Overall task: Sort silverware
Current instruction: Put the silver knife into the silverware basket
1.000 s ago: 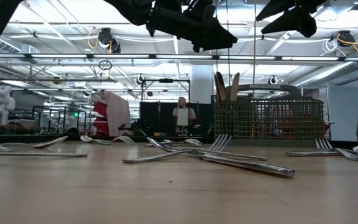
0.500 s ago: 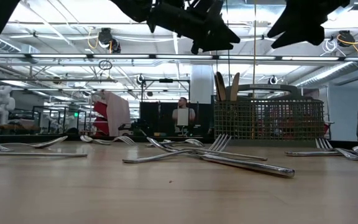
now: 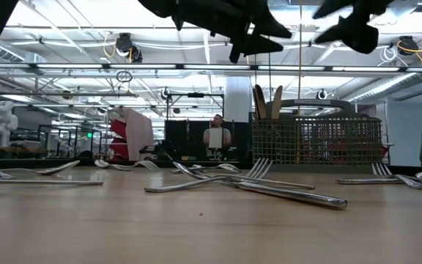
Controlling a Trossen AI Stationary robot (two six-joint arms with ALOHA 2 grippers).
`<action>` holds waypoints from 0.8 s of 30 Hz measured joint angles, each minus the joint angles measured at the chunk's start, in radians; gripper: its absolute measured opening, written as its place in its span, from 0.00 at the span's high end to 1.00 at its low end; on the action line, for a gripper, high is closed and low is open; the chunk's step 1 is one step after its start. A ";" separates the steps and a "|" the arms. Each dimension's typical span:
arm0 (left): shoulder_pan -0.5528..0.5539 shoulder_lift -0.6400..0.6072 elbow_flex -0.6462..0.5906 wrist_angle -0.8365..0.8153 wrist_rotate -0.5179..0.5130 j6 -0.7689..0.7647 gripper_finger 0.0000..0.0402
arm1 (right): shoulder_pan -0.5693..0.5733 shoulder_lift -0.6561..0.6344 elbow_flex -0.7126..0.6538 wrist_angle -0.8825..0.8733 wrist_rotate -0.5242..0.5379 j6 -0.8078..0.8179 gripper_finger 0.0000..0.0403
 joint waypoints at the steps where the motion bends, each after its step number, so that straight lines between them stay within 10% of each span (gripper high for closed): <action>1: 0.000 -0.003 0.000 0.003 0.028 0.001 0.50 | 0.011 0.004 0.000 0.033 0.007 0.012 0.50; 9: 0.029 -0.103 -0.007 -0.176 0.260 0.089 0.50 | 0.104 0.135 0.000 0.306 0.134 0.102 0.50; 24: -0.044 -0.306 -0.367 -0.189 0.320 0.144 0.50 | 0.284 0.571 0.000 0.928 0.288 0.306 0.50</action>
